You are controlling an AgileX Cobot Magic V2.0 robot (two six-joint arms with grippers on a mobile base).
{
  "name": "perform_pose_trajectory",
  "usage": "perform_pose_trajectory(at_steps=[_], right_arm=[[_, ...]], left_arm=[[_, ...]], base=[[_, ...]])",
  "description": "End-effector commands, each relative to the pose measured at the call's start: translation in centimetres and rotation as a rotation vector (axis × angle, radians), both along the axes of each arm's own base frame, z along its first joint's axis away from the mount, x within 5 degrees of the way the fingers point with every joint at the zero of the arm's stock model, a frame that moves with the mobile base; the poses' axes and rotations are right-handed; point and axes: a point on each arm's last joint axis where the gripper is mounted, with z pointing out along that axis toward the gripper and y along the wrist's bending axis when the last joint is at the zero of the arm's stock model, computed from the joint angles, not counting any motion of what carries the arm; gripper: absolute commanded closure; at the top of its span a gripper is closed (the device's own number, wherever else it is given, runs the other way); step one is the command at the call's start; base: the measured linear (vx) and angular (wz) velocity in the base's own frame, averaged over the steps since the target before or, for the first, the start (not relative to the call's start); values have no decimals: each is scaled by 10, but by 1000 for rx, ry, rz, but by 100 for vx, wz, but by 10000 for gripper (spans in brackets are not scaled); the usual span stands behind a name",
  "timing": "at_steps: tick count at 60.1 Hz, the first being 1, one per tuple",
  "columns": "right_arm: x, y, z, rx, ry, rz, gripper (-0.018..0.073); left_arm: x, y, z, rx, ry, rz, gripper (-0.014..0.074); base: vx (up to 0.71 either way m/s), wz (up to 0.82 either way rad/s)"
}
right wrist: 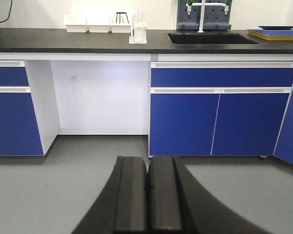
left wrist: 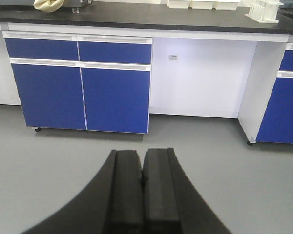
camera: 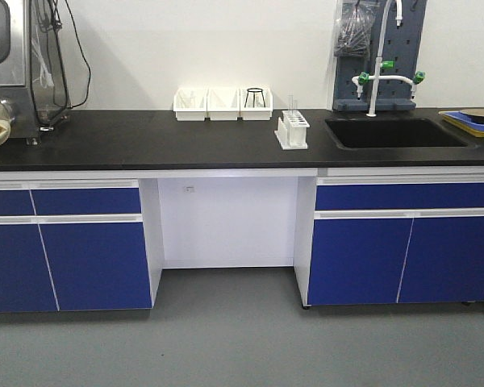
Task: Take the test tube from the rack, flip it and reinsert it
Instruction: 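Drive the base toward the bench with the white test-tube rack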
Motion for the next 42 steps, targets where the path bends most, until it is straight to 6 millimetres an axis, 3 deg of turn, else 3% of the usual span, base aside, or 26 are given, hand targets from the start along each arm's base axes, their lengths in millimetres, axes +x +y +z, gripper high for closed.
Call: perform_pose_trajectory(at_steps=[1,42], right_arm=[[0,0,8,-14,-93,-7,568],[0,0,8,-14,-95,-7,568]], left_arm=[[0,-1,7,3,-89,-11,603],[0,-1,7,3,-89,-11,603]], base=[[0,0],[0,0]])
